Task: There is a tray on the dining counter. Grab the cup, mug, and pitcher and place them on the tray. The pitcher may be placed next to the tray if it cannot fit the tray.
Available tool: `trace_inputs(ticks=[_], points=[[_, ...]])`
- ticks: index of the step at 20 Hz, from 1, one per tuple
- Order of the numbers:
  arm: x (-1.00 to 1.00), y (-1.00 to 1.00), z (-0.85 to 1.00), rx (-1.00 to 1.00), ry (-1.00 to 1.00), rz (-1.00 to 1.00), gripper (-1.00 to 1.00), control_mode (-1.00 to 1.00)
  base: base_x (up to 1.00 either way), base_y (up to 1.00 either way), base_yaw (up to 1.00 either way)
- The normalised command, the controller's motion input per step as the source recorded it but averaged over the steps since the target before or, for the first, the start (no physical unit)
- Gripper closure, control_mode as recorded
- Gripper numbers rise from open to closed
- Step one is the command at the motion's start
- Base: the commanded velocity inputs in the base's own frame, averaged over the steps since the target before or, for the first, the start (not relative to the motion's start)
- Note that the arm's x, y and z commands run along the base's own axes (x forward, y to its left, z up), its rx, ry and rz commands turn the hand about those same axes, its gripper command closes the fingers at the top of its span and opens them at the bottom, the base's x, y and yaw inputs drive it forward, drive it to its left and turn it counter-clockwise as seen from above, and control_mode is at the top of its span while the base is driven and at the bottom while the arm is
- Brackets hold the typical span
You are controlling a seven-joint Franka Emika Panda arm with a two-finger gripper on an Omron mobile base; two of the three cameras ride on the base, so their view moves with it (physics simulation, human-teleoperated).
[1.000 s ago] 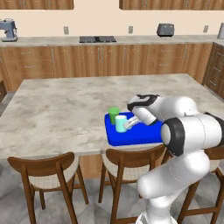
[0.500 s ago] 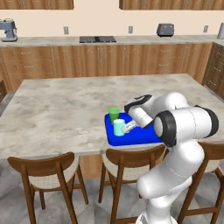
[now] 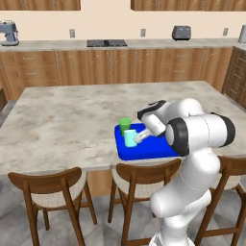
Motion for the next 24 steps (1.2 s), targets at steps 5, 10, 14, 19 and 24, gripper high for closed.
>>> trace_inputs(ticks=[5, 10, 14, 19, 24], points=[[0.0, 0.11, -0.01, 0.0, 0.0, 0.0, -1.0, -1.0, 0.0, 0.0, 0.0], [0.0, 0.17, 0.0, 0.0, 0.0, 0.0, -1.0, -1.0, 0.0, 0.0, 0.0], [-0.08, 0.05, 0.0, 0.0, 0.0, 0.0, -1.0, -1.0, 0.0, 0.0, 0.0], [-0.21, 0.04, 0.0, 0.0, 0.0, 0.0, -1.0, -1.0, 0.0, 0.0, 0.0], [-0.41, 0.06, 0.0, 0.0, 0.0, 0.0, -1.0, -1.0, 0.0, 0.0, 0.0]])
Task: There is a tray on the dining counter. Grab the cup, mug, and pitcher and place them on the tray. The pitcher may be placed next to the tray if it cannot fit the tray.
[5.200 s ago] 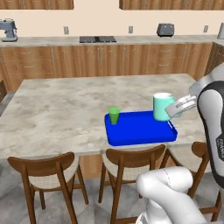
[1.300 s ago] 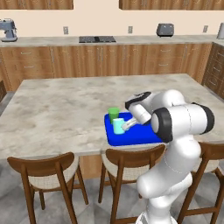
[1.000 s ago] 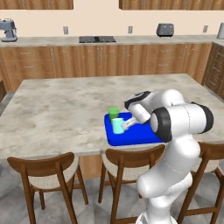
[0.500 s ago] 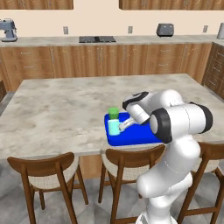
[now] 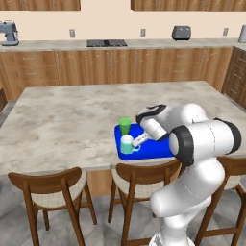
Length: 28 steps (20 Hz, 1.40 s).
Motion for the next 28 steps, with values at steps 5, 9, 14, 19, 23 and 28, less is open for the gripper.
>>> trace_inputs(ticks=[5, 9, 14, 19, 23, 28], points=[[-0.19, 0.01, 0.01, 0.0, 0.0, 0.0, -1.0, -1.0, 0.0, 0.0, 0.0], [-0.08, 0.0, 0.41, 0.0, -0.01, 0.0, -1.0, -1.0, 0.0, 0.0, 0.0], [-0.27, 0.0, 0.71, 0.0, 0.0, 0.0, -1.0, -1.0, 0.0, 0.0, 0.0], [-0.48, 0.0, 0.64, 0.0, 0.0, -0.03, -1.0, -1.0, 0.0, 0.0, 0.0], [-0.46, -0.1, 0.66, 0.0, 0.03, -0.12, -1.0, -1.0, 0.0, 0.0, 0.0], [-0.45, -0.04, 0.49, -0.03, 0.0, -0.2, -1.0, -1.0, 0.0, 0.0, 0.0]])
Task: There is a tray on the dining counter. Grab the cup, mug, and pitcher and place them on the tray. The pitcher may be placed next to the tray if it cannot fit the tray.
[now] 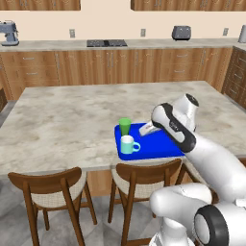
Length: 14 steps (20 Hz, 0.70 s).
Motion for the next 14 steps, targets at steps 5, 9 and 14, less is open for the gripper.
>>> trace_inputs(ticks=[5, 9, 14], points=[[-0.33, 0.0, 0.23, -0.1, 0.0, -0.21, -1.0, -1.0, 0.0, 0.0, 0.0], [-0.35, -0.05, 0.3, -0.1, 0.0, -0.24, -1.0, -1.0, 0.0, 0.0, 0.0], [-0.55, -0.14, 0.48, -0.04, 0.0, -0.25, -1.0, -1.0, 0.0, 0.0, 0.0]])
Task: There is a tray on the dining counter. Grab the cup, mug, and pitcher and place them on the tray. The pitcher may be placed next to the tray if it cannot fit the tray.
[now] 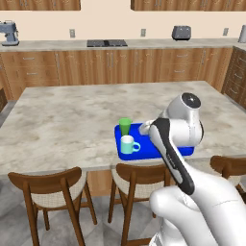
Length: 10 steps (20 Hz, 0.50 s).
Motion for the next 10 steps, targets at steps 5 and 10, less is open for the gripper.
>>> trace_inputs(ticks=[5, 10], points=[[-0.59, -0.18, 0.62, 0.0, 0.0, -0.22, -1.0, -1.0, 0.0, 0.0, 0.0], [-0.73, -0.15, 0.57, 0.0, 0.0, -0.16, -1.0, -1.0, 0.0, 0.0, 0.0]])
